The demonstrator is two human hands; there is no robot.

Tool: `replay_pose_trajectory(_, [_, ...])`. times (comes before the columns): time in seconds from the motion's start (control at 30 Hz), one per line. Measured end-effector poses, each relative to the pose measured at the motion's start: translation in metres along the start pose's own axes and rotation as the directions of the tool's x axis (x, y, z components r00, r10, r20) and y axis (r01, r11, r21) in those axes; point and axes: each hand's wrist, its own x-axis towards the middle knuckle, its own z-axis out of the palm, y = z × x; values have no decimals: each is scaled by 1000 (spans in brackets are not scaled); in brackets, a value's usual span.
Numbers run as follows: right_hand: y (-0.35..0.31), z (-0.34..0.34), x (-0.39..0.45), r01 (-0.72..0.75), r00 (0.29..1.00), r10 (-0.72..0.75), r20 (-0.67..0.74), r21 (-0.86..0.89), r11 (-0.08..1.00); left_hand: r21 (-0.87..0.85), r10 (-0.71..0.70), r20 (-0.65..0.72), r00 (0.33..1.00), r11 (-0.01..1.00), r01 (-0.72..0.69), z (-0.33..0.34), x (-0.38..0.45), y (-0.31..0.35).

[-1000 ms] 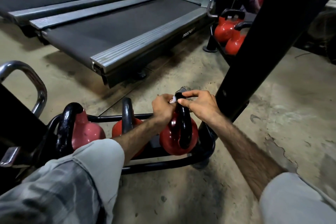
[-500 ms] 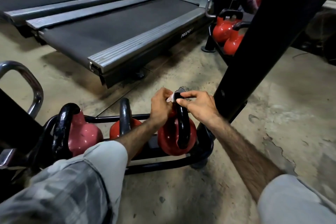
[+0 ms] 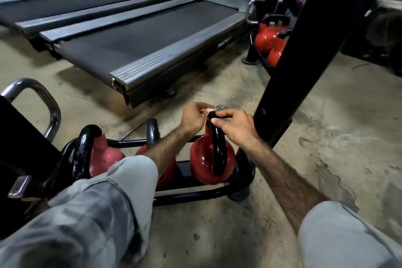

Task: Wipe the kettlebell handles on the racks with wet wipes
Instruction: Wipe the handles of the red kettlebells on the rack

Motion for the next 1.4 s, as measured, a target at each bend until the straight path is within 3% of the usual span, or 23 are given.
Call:
replay_pose_trajectory(0.13, [-1, 2, -1, -17, 1000, 17, -22, 9, 1000, 22, -159, -17, 987, 987, 159, 6, 3, -4])
replay_pose_trajectory(0.2, [-3, 3, -3, -26, 999, 26, -38, 6, 1000, -119, -324, -56, 944, 941, 316, 8, 3, -5])
replay_pose_trajectory(0.3, [-7, 1, -5, -26, 999, 25, -40, -6, 1000, -420, -556, 4, 831, 753, 506, 7, -6, -6])
replay_pose_trajectory(0.5, [-11, -1, -3, -34, 999, 33, -16, -37, 999, -578, -637, 196, 746, 539, 612, 16, -22, -2])
replay_pose_trajectory(0.57, [-12, -1, -1, -50, 999, 49, -18, -56, 997, -585, -646, 223, 730, 510, 630, 10, -28, 4])
replay_pose_trajectory(0.7, [-25, -5, -2, -52, 999, 53, 0, -195, 979, -512, -594, 333, 732, 538, 670, -17, -53, 23])
replay_pose_trajectory(0.83, [-56, -24, -13, 8, 983, 56, 174, -348, 937, -417, -580, 243, 778, 661, 624, -46, -73, 46])
replay_pose_trajectory(0.97, [-99, -49, -46, 7, 982, 37, 184, -234, 972, -431, -593, 158, 789, 678, 595, -76, -111, 92])
replay_pose_trajectory(1.07, [-133, -74, -84, 69, 966, -23, 259, -169, 983, -410, -646, 89, 759, 671, 618, -98, -140, 131])
replay_pose_trajectory(1.13, [-160, -106, -122, 15, 968, -3, 250, -47, 999, -392, -677, 41, 735, 665, 635, -116, -163, 171])
replay_pose_trajectory(1.27, [-211, -174, -193, 12, 965, -19, 262, 28, 1000, -341, -668, 63, 742, 684, 645, -152, -205, 265])
replay_pose_trajectory(1.4, [-281, -259, -268, -10, 984, -8, 180, 102, 995, -310, -545, 168, 821, 761, 569, -199, -250, 381])
